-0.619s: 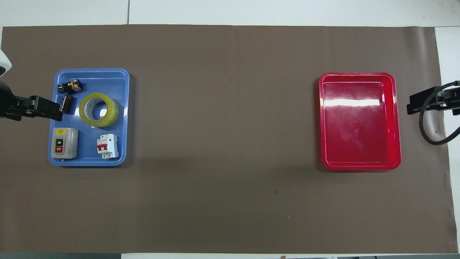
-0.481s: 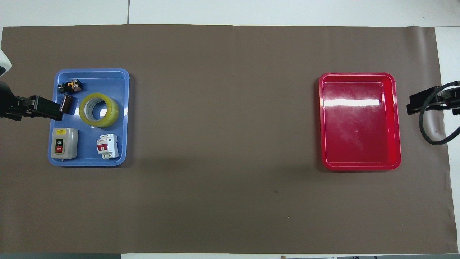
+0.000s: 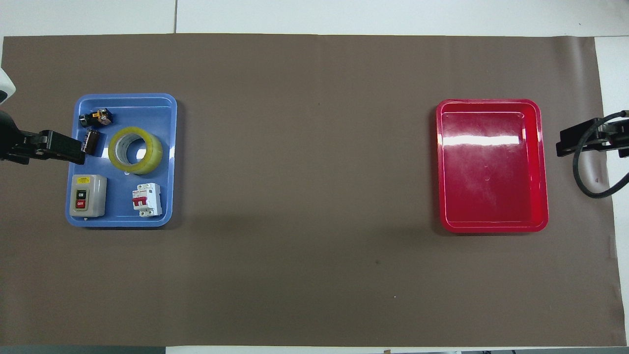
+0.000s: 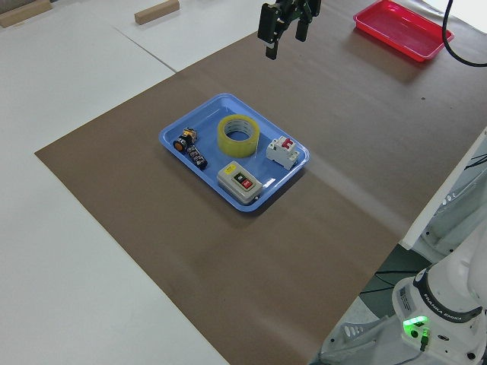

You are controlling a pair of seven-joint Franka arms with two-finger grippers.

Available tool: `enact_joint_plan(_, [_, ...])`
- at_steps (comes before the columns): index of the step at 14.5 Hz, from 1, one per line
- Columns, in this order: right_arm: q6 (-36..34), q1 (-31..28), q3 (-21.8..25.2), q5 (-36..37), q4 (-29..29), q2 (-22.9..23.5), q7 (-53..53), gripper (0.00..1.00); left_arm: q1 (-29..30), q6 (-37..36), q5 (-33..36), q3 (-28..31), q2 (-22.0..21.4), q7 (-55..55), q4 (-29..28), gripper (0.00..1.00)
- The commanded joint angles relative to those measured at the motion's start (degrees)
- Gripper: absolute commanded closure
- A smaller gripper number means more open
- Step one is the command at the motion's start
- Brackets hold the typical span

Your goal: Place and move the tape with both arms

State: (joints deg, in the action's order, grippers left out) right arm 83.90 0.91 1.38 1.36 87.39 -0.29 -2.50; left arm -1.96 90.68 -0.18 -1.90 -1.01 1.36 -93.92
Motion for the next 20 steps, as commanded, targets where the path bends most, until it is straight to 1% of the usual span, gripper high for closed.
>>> enact_joint_plan(1, [-0.58,-0.65,-0.32,-1.27,-0.9,0.47,0.3,0.0,0.72,8.96,-0.53,0.49,-2.68,-0.31,-8.0,0.0])
enact_joint_plan(3, [-0.58,-0.74,-0.32,-1.27,-0.9,0.47,0.39,0.0,2.74,13.72,-0.44,0.4,-2.24,-0.13,-11.44,0.0])
enact_joint_plan(5, [-0.58,-0.74,-0.32,-1.27,-0.9,0.47,0.39,0.0,2.84,18.11,-0.35,0.49,-1.19,-0.22,-13.82,0.0])
enact_joint_plan(6, [-0.58,-0.74,-0.32,-1.27,-0.9,0.47,0.39,0.0,2.84,20.57,-0.26,0.49,0.56,-0.3,-14.79,0.0])
enact_joint_plan(8, [-0.58,-0.74,-0.32,-1.27,-0.9,0.47,0.39,0.0,3.19,25.75,2.8,0.49,4.94,-0.13,-15.15,0.0])
enact_joint_plan(10, [-0.58,-0.74,-0.32,-1.27,-0.9,0.38,0.39,0.0,5.12,33.29,2.81,0.49,9.52,-0.22,-17.33,0.0])
enact_joint_plan(12, [-0.58,-0.74,-0.32,-1.27,-0.9,0.46,0.39,0.0,7.39,44.44,2.81,0.4,10.85,-2.66,-22.51,0.0])
enact_joint_plan(13, [-0.58,-0.74,-0.32,-1.27,-0.9,0.47,0.39,0.0,7.58,46.15,2.81,0.4,12.25,-3.9,-23.4,0.0])
enact_joint_plan(15, [-0.58,-0.74,-0.32,-1.27,-0.9,0.46,0.39,0.0,7.41,46.78,2.81,0.4,13.84,-4.26,-23.33,0.0])
enact_joint_plan(18, [-0.58,-0.74,-0.32,-1.27,-0.9,0.47,0.39,0.0,6.62,46.79,2.81,0.4,15.42,-7.06,-23.5,0.0])
enact_joint_plan(20, [-0.58,-0.74,-0.32,-1.27,-0.9,0.47,0.39,0.0,6.53,46.78,2.81,0.4,15.86,-7.07,-23.76,0.0])
